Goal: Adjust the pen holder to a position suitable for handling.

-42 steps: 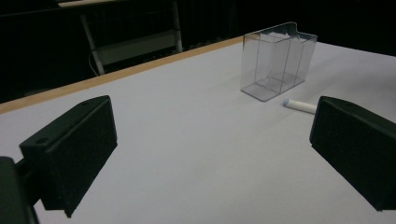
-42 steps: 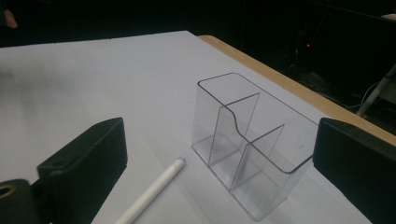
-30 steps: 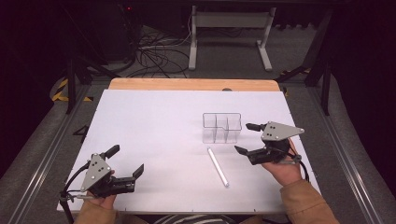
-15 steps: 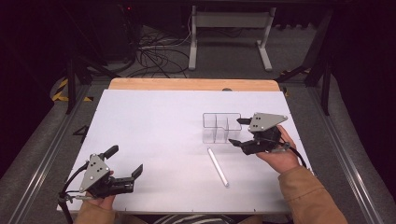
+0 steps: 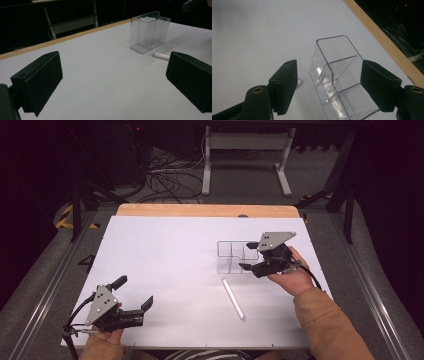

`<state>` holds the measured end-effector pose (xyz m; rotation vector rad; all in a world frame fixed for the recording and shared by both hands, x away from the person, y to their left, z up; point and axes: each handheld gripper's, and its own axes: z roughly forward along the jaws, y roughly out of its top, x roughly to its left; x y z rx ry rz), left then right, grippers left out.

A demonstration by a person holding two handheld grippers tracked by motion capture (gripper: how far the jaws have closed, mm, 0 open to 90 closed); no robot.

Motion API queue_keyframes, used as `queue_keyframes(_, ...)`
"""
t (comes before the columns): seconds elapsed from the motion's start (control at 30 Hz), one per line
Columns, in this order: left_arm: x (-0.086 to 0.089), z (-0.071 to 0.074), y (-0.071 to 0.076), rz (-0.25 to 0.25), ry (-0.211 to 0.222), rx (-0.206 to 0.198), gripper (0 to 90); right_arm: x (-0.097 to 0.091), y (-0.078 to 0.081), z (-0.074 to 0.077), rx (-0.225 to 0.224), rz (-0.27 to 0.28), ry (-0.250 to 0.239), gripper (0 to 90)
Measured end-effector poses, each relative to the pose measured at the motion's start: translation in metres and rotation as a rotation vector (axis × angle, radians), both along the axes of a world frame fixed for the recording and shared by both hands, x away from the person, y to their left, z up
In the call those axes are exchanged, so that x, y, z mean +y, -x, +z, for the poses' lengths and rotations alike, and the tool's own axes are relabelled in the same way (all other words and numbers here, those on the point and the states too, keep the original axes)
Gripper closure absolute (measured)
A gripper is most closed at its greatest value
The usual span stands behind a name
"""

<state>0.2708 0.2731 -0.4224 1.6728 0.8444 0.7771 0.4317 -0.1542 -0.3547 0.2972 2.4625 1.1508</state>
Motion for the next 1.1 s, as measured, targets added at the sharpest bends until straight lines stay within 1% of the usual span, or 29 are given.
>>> queue_keyframes(0.13,0.000,0.000,0.000,-0.001,0.000,-0.001,1.6,0.001,-0.004,0.001,-0.002,0.005,0.017,30.3)
queue_keyframes(0.3,0.000,0.000,0.000,-0.002,0.000,0.001,1.6,-0.002,-0.008,0.001,0.010,0.002,0.006,30.3)
queue_keyframes(0.4,0.000,0.000,0.000,-0.002,0.000,0.000,1.6,0.000,-0.009,0.002,0.002,0.008,0.020,30.7)
queue_keyframes(0.5,0.000,0.000,0.000,-0.002,-0.001,0.001,1.6,0.002,-0.011,0.002,-0.013,0.021,0.053,32.7)
queue_keyframes(0.6,0.000,0.000,0.000,-0.001,-0.001,0.001,1.6,0.005,-0.014,0.004,-0.032,0.040,0.104,35.0)
queue_keyframes(0.67,0.000,0.000,0.000,-0.002,0.000,0.002,1.6,0.006,-0.016,0.004,-0.033,0.052,0.121,36.4)
queue_keyframes(0.8,0.000,0.000,-0.001,-0.003,0.000,0.003,1.6,0.012,-0.021,0.003,-0.021,0.062,0.172,39.1)
queue_keyframes(0.87,0.000,0.000,0.000,-0.004,0.000,0.002,1.6,0.016,-0.024,0.000,-0.012,0.067,0.186,40.0)
queue_keyframes(1.1,0.001,0.000,0.000,-0.004,0.000,0.004,1.6,0.025,-0.035,-0.010,0.024,0.058,0.244,46.0)
